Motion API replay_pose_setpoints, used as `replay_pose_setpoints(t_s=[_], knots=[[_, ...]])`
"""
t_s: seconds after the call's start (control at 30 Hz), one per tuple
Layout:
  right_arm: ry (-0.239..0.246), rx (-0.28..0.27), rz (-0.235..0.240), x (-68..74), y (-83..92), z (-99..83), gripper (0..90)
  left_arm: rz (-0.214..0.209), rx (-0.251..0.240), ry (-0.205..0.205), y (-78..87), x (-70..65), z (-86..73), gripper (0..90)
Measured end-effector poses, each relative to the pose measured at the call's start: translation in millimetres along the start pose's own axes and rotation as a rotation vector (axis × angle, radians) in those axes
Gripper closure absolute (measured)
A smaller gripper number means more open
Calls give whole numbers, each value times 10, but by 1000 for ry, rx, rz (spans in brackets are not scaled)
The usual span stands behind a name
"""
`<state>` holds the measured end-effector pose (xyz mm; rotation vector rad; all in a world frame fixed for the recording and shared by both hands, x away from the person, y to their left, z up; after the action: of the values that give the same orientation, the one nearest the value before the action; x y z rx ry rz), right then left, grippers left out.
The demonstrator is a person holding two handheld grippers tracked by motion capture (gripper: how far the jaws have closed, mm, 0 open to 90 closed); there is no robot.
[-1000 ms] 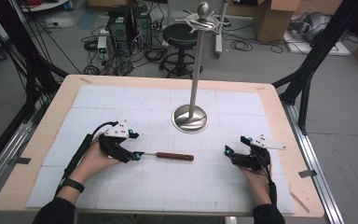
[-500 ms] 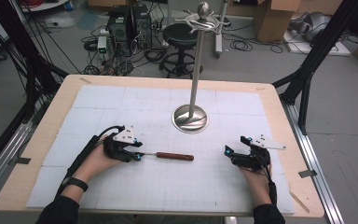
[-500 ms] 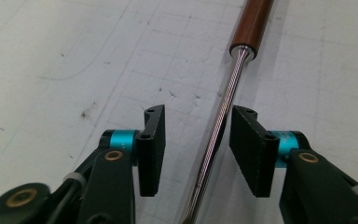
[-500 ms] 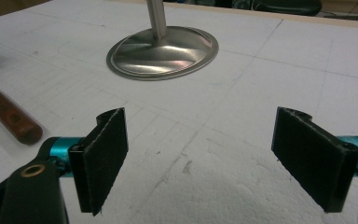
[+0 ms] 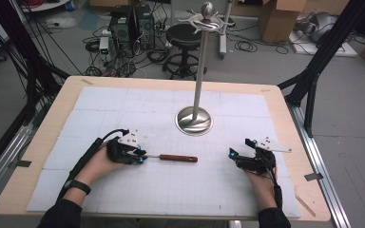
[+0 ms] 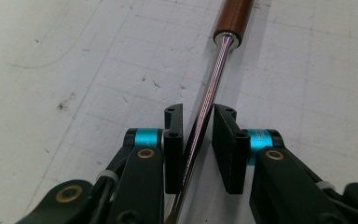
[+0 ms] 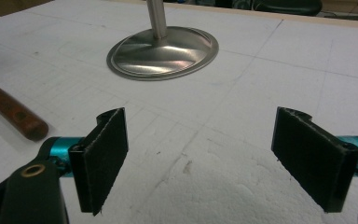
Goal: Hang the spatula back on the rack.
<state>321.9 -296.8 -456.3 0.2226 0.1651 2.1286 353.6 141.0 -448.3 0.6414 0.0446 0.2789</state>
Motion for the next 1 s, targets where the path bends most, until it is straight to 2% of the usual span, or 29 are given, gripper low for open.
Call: replay_pose_setpoints(t_s=[0.1,0.13,0.4,0.57,0.7,0.83,0.93,1.0], knots=[[1,1,1,-2,2,0,178,-18,20,-1,4,-21,15,822],[-2,1,1,0,1,0,178,-9,29,41,4,-22,21,836],[-3,2,2,3,0,0,178,-8,62,60,-12,-15,50,836],[1,3,3,1,-1,-1,180,-13,79,95,-27,7,67,835],[3,6,3,0,-2,0,189,-12,116,104,-46,6,106,840],[-4,6,1,1,-2,0,190,-7,157,79,-64,-2,153,843],[-6,2,1,-8,-1,0,190,-2,152,86,-57,-5,152,844],[-13,3,-1,-9,1,1,192,10,126,87,-46,-3,149,845]])
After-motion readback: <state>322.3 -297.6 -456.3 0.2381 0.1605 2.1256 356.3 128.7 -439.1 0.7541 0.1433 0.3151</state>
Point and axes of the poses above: each handheld gripper's, and its own axes: y roughly backward along the jaws, z roughly out of its top, x roughly to its left, the point moved 2 cm from there along -y, roughly forward along the jaws, and after that the axes turned 12 degrees about -x, right-handed, at the moved point
